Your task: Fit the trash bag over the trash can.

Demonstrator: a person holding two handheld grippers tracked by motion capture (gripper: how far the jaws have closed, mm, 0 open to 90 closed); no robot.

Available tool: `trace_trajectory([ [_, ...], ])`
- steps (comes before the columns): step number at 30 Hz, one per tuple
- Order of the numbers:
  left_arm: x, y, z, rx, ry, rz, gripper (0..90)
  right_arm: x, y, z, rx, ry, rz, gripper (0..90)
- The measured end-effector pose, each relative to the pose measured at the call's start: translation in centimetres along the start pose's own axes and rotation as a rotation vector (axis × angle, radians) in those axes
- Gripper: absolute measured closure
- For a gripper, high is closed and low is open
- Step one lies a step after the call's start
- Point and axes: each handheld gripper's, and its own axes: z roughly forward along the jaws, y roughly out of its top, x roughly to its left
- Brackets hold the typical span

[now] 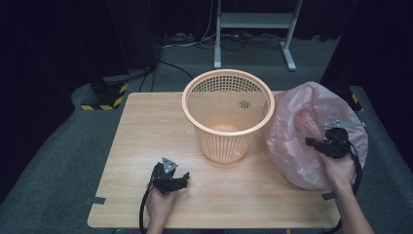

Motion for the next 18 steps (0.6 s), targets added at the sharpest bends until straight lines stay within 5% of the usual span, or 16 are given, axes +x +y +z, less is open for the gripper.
trace_trajectory([
  [18,0.0,0.0,0.0,0.000,0.000,0.002,25.1,-0.1,0.1,-3.0,-0.028,0.026,-0.011,89.5],
])
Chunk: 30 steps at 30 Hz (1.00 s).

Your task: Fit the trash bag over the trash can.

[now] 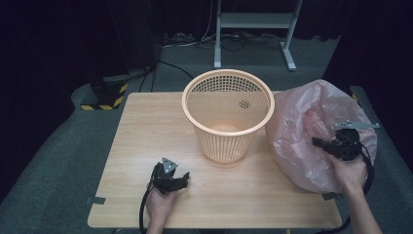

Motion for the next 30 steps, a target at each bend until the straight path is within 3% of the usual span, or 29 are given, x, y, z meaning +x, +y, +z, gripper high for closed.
trace_trajectory([
  [18,0.0,0.0,0.0,0.000,0.000,0.000,25.1,0.9,0.9,-3.0,-0.036,0.013,-0.042,89.5],
  [30,0.0,0.0,0.0,0.000,0.001,0.001,25.1,0.9,1.3,-4.7,-0.061,0.023,-0.040,89.6],
])
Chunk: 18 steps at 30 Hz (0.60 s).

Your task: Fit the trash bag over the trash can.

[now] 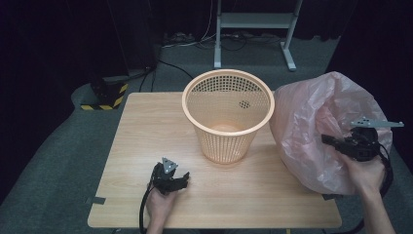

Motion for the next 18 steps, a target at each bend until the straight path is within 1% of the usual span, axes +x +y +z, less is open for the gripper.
trace_trajectory([
  [5,0.0,0.0,0.0,0.000,0.000,0.000,25.1,0.1,0.3,-0.7,-0.011,0.010,-0.008,89.6],
  [11,0.0,0.0,0.0,-0.001,0.001,0.000,25.1,0.2,0.7,-1.6,-0.031,0.026,-0.003,89.6],
  [16,0.0,0.0,0.0,-0.001,0.001,0.000,25.1,0.4,1.2,-2.4,-0.044,0.032,-0.009,89.6],
  [18,0.0,0.0,0.0,-0.001,0.001,0.001,25.1,0.5,1.4,-2.6,-0.055,0.025,-0.015,89.6],
])
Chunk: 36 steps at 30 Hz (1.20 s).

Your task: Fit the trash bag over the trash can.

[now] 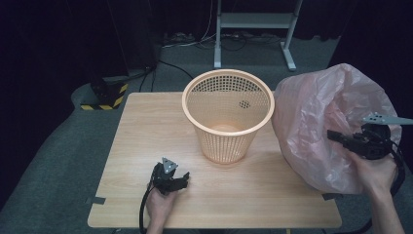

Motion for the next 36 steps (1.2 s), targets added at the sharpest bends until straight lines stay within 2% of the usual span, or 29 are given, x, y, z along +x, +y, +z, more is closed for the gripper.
trace_trajectory([
  [19,0.0,0.0,0.0,0.000,0.000,0.000,25.1,1.0,3.2,-2.0,-0.081,0.036,-0.028,89.6],
  [36,0.0,0.0,0.0,0.000,0.000,0.000,25.1,2.7,5.3,-1.3,-0.087,0.080,-0.070,89.5],
])
